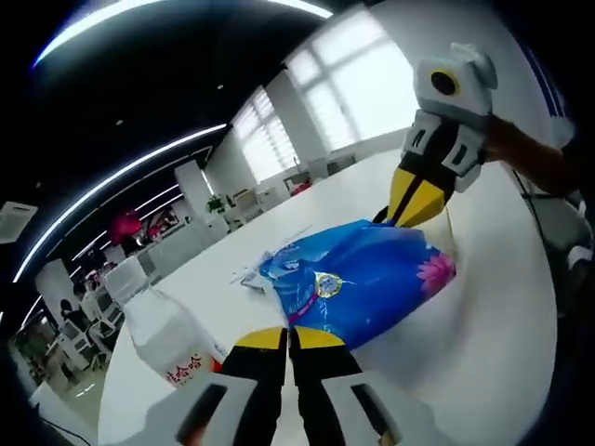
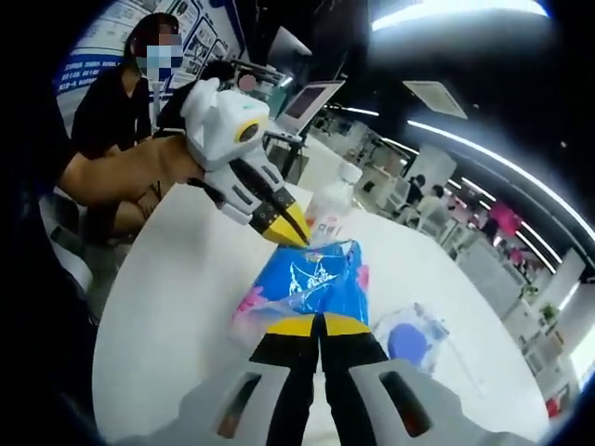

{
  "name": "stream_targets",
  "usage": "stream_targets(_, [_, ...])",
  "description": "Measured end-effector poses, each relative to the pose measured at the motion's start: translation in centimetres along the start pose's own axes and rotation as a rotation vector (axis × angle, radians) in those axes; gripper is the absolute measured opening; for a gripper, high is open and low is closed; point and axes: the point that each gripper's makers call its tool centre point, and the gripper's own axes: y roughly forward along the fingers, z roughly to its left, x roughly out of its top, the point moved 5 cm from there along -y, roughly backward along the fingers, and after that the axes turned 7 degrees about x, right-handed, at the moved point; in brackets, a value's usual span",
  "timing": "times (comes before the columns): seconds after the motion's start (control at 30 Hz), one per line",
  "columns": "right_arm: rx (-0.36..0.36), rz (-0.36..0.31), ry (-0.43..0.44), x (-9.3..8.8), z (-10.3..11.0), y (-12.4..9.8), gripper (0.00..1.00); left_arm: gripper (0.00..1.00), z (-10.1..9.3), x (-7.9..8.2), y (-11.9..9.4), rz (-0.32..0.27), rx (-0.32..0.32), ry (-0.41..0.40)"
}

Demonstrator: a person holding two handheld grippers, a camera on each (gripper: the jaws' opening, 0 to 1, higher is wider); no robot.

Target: Arrange the tabletop items into an orderly group along one side of the table until the central work area is clear of visible clutter.

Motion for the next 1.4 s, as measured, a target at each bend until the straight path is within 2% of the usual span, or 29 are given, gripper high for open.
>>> stream_targets(0.23, [-0.019,-0.011,-0.016,1.0,-0.8,-0.7,0.00,0.00,0.3,1.2,-0.3,-0.013,0.000,0.012])
stream_targets(0.27, [-0.019,-0.011,-0.018,1.0,-0.8,-0.7,0.00,0.00,-0.2,1.3,-0.5,-0.012,0.001,0.017])
stream_targets(0.63, [-0.033,-0.009,-0.017,0.8,-0.8,-1.5,0.00,0.00,-0.7,2.0,-0.6,-0.016,-0.010,0.037])
stream_targets(1.03, [-0.093,0.005,0.018,-1.0,-2.0,-5.1,0.00,0.00,-2.9,4.4,1.1,-0.055,-0.069,0.066])
stream_targets(1.4, [-0.152,0.033,0.043,-2.9,-1.8,-8.3,0.00,0.00,-5.7,6.4,2.9,-0.095,-0.131,0.080])
